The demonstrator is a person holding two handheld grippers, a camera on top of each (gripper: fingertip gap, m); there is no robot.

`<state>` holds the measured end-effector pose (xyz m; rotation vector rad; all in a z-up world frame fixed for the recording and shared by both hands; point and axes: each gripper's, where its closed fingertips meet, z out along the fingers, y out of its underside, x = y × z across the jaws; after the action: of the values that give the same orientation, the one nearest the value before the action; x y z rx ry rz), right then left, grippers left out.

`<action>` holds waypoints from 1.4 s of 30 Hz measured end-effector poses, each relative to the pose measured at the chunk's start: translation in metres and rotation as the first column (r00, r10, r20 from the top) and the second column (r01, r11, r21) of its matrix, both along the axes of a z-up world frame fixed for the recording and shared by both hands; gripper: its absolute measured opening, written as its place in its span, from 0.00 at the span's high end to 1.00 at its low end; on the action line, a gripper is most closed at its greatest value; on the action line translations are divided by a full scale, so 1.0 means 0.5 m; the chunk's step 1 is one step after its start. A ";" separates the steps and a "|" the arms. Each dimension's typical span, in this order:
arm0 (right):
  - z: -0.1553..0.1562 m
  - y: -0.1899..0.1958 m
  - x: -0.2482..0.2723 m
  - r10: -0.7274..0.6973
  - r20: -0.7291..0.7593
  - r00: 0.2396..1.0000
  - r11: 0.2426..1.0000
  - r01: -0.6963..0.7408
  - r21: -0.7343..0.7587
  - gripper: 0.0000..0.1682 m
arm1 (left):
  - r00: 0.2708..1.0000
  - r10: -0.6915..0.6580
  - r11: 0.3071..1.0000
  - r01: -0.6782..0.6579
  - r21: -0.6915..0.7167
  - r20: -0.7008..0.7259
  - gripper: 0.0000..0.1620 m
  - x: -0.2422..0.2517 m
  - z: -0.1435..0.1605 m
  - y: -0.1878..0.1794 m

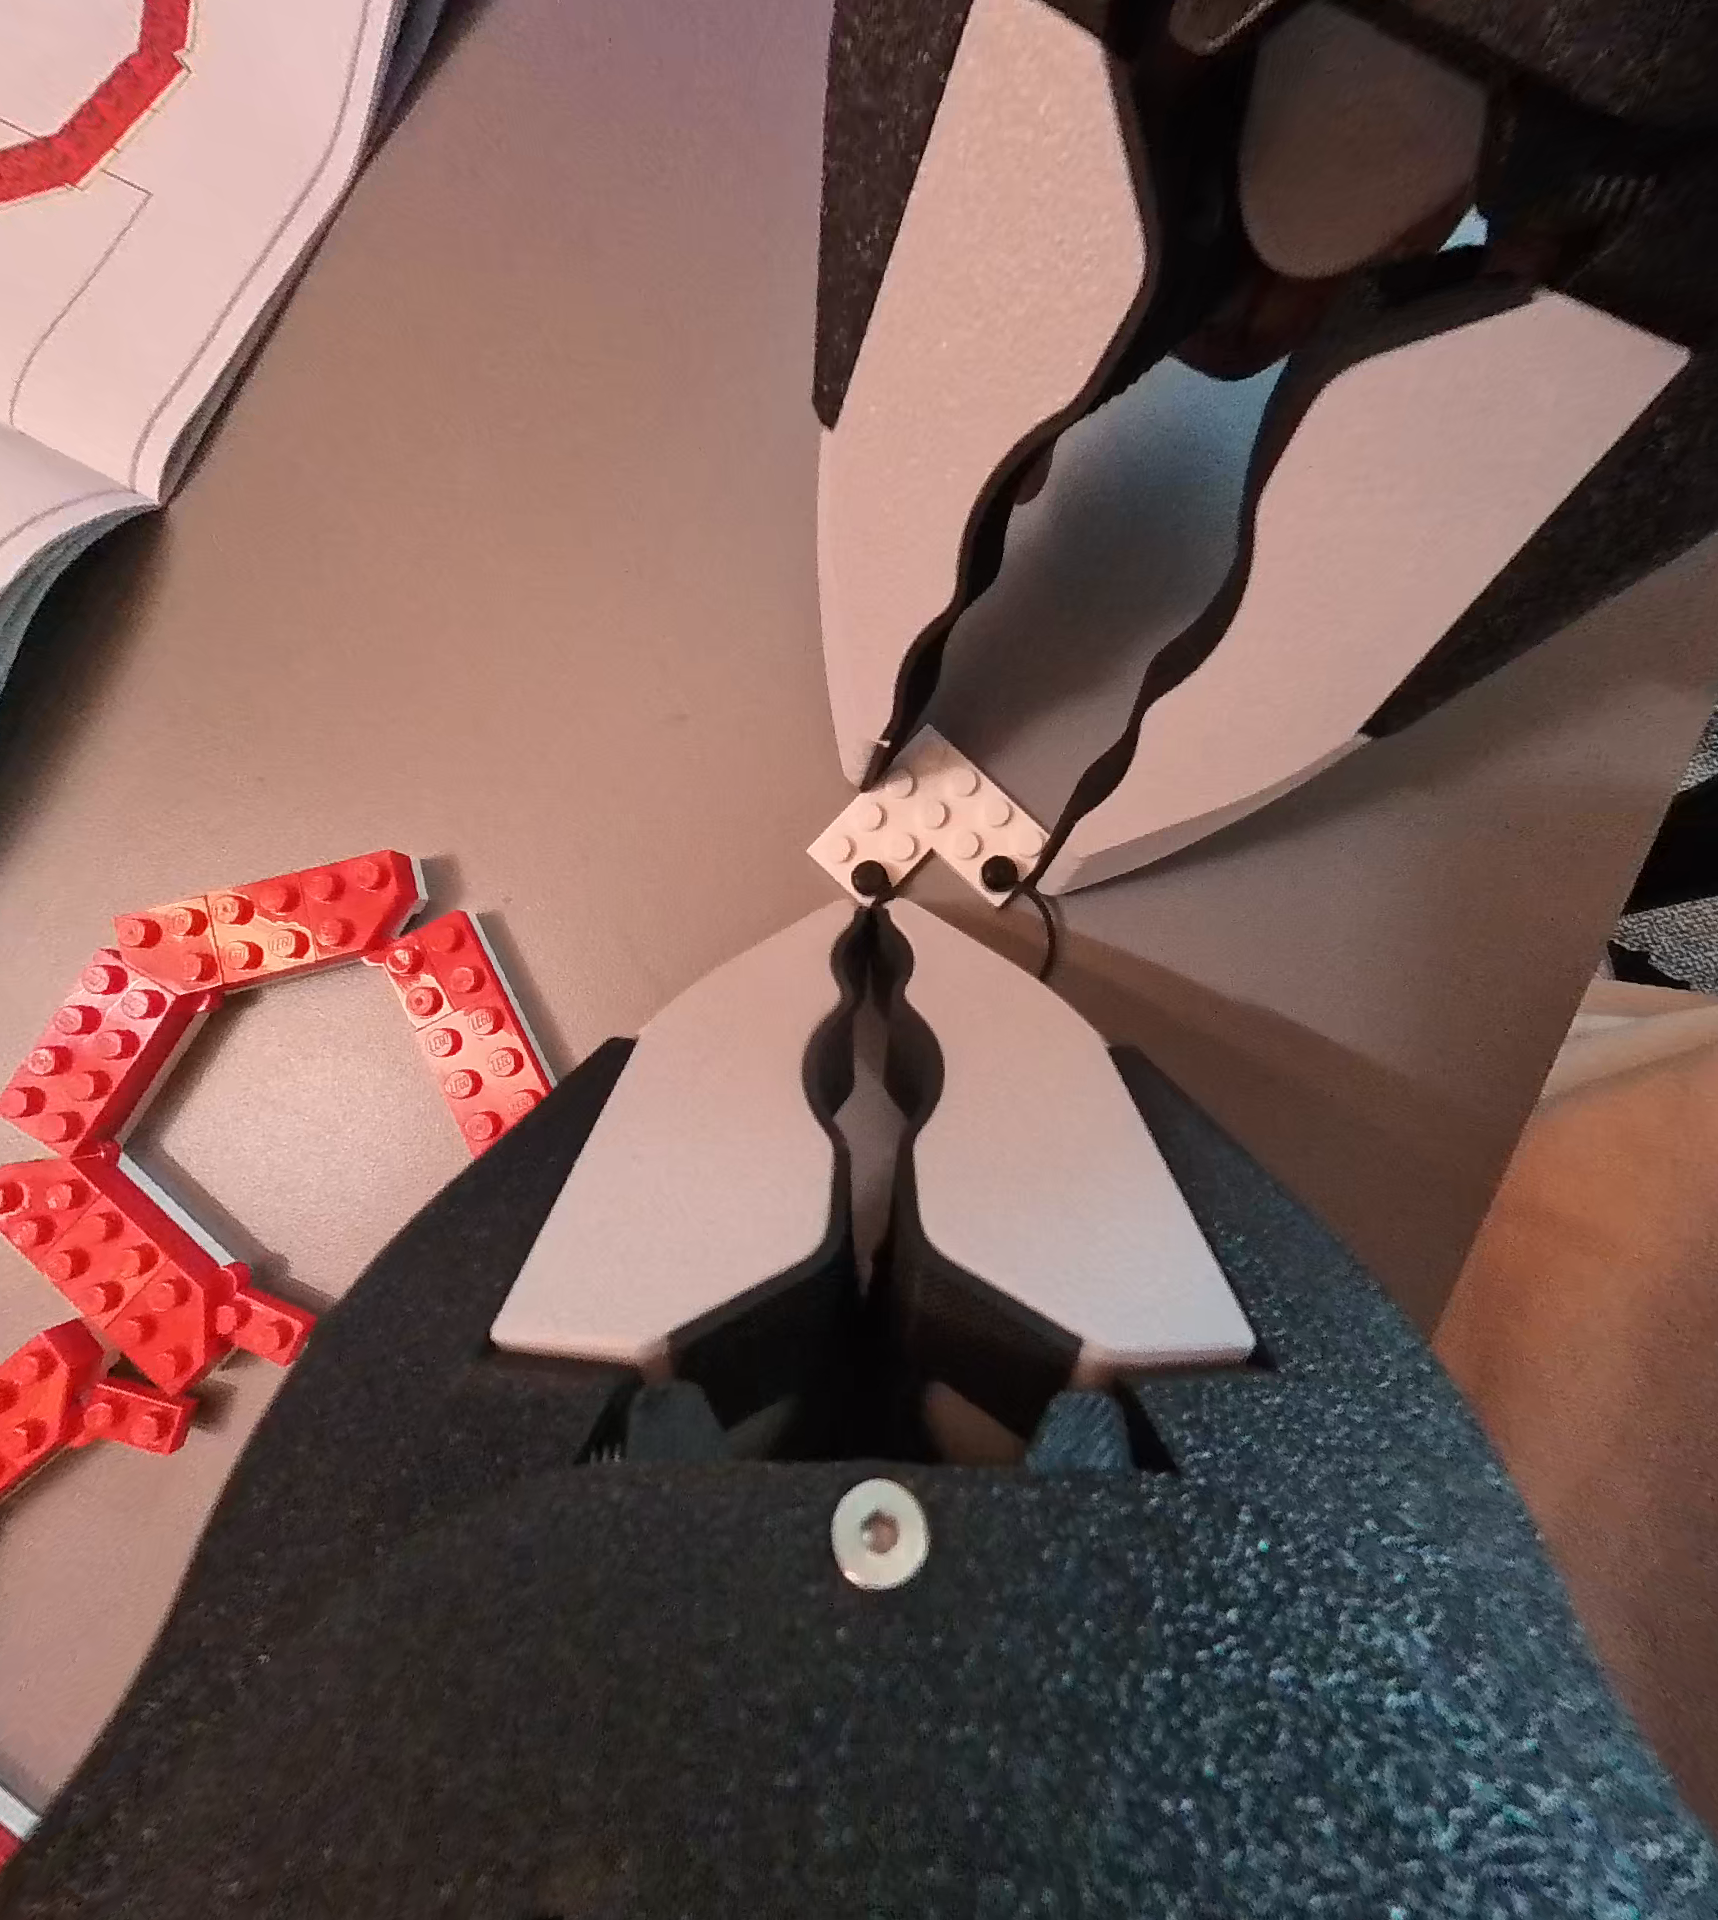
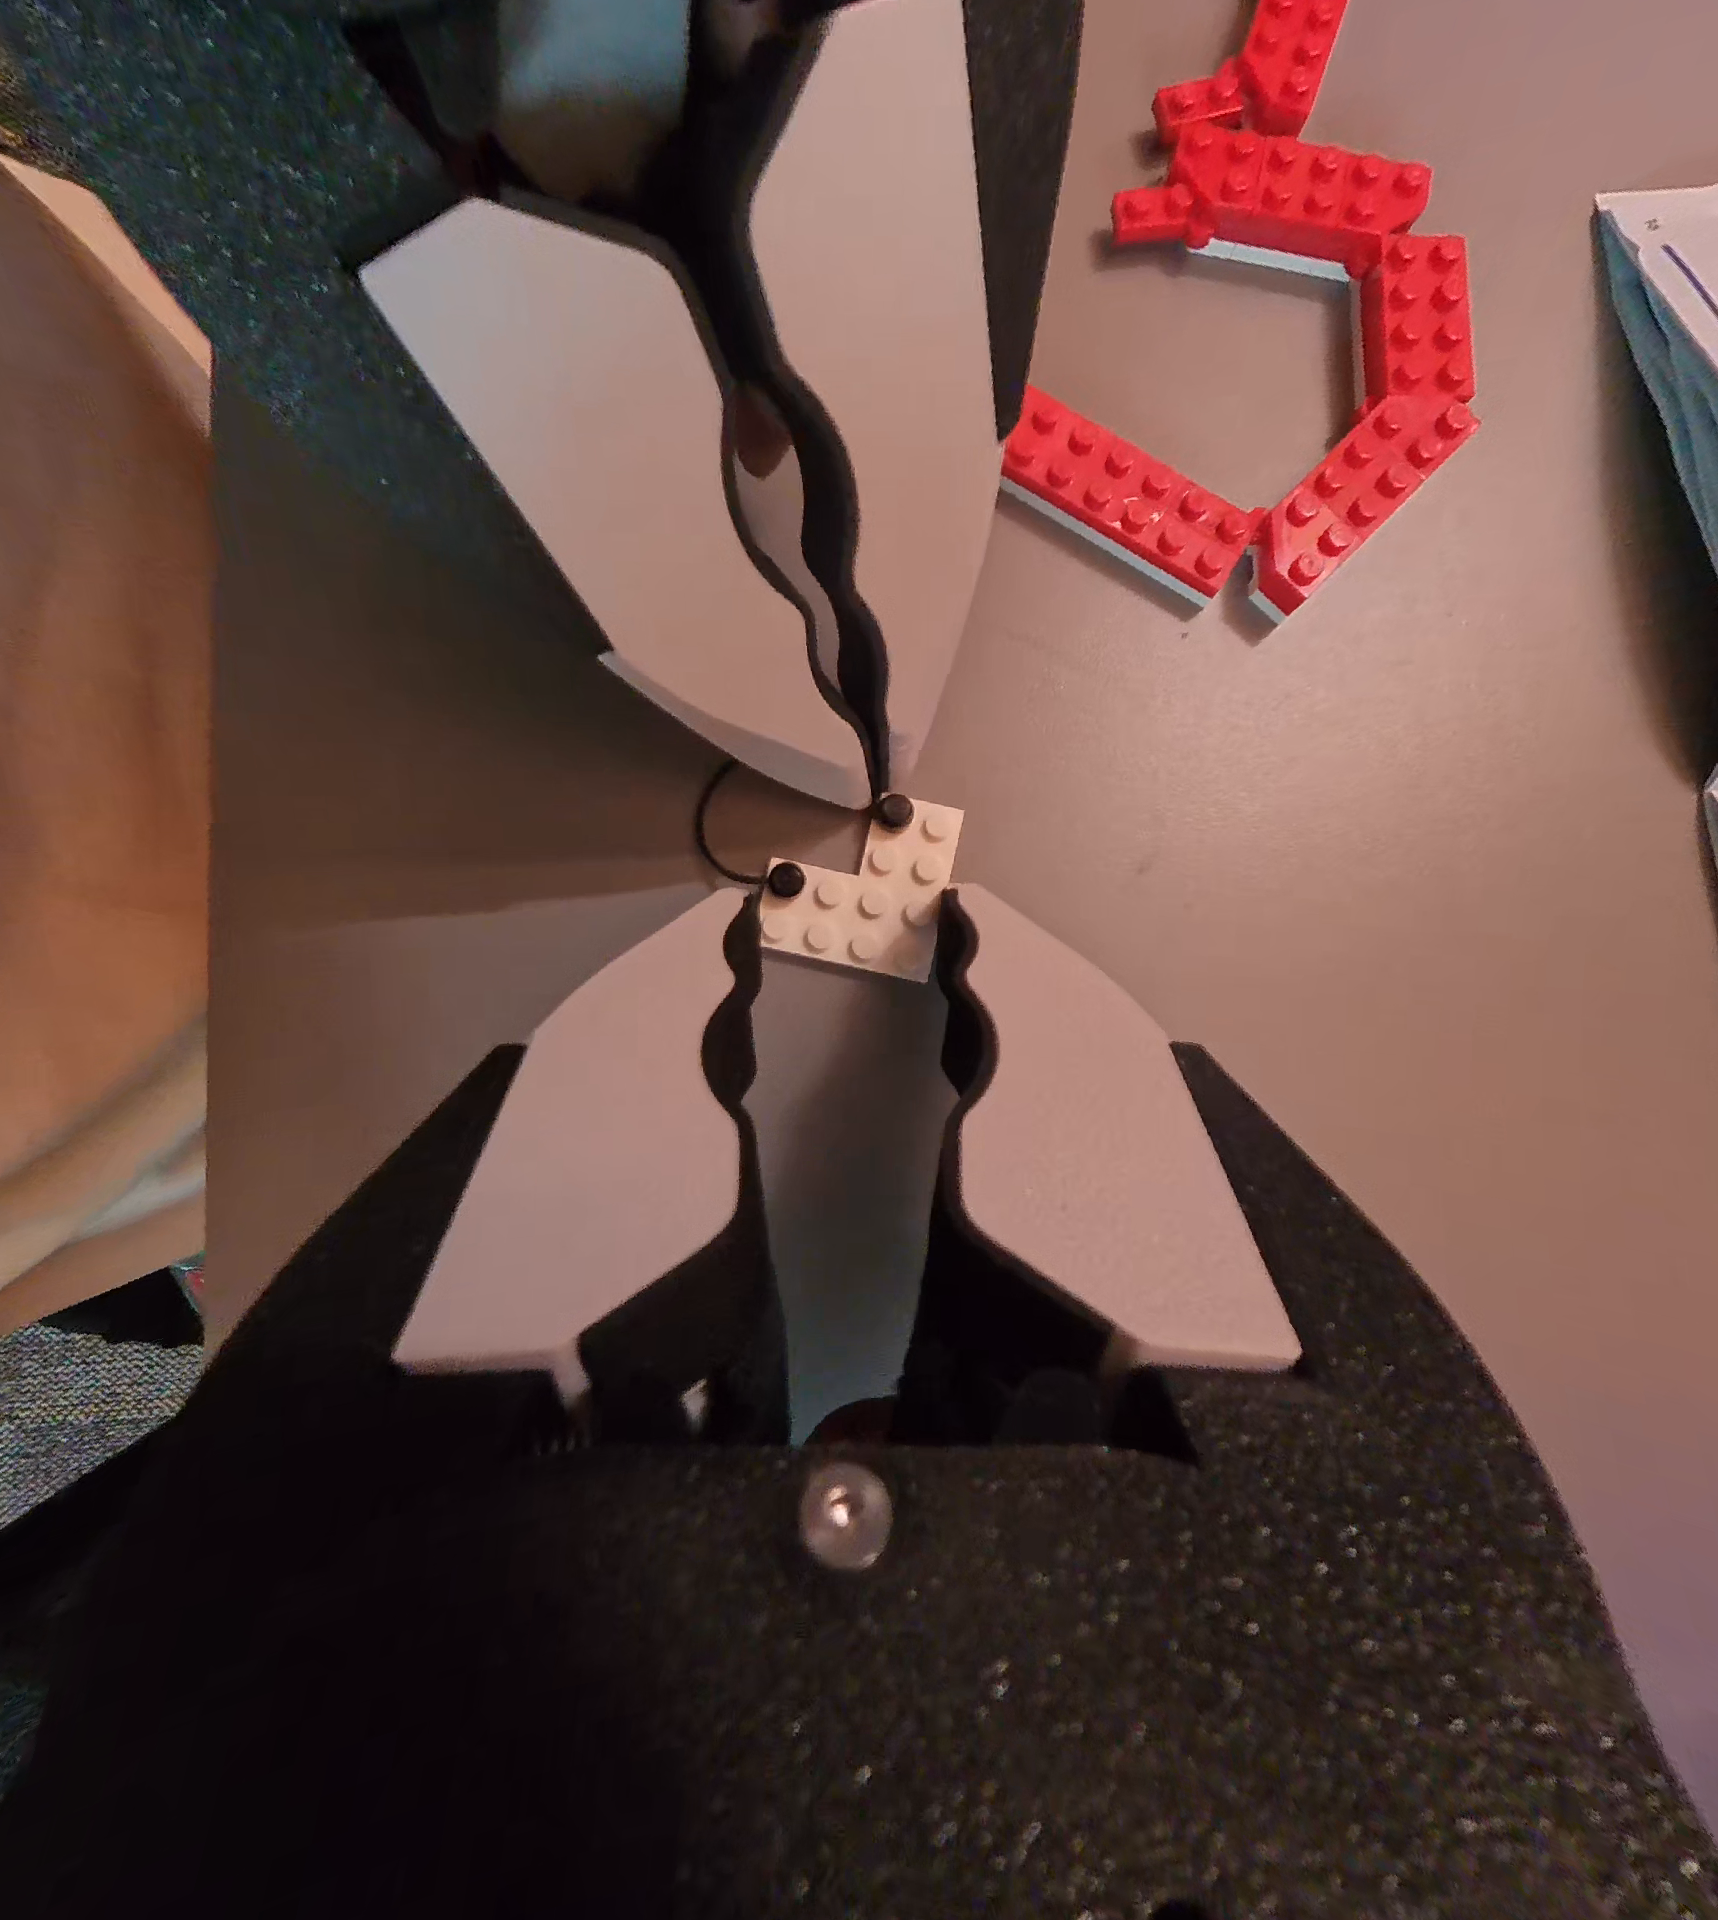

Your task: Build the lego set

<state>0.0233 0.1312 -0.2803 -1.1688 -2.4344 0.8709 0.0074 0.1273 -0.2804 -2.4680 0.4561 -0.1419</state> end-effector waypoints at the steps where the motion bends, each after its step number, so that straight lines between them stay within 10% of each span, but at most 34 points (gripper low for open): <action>1: 0.000 0.000 0.000 -0.005 0.006 1.000 1.000 0.005 -0.007 0.80 | 1.000 -0.002 1.000 0.002 0.003 0.001 1.00 0.001 0.000 0.000; 9: 0.020 -0.002 -0.016 -0.048 0.038 0.998 0.982 0.054 -0.180 0.80 | 1.000 -0.001 1.000 0.001 0.028 0.027 1.00 0.001 0.000 0.000; 24: 0.000 0.003 -0.039 -0.020 -0.018 1.000 1.000 0.020 -0.021 0.90 | 1.000 -0.013 0.999 0.012 0.040 0.024 1.00 -0.001 0.000 0.001; 42: 0.000 0.007 -0.031 -0.291 -0.105 0.951 0.953 0.279 -0.118 0.90 | 0.999 0.037 0.999 -0.038 0.033 0.028 1.00 -0.003 0.000 0.003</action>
<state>0.0078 0.1345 -0.2802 -1.4167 -2.0784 0.9526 0.0058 0.1288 -0.2806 -2.4367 0.3974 -0.1516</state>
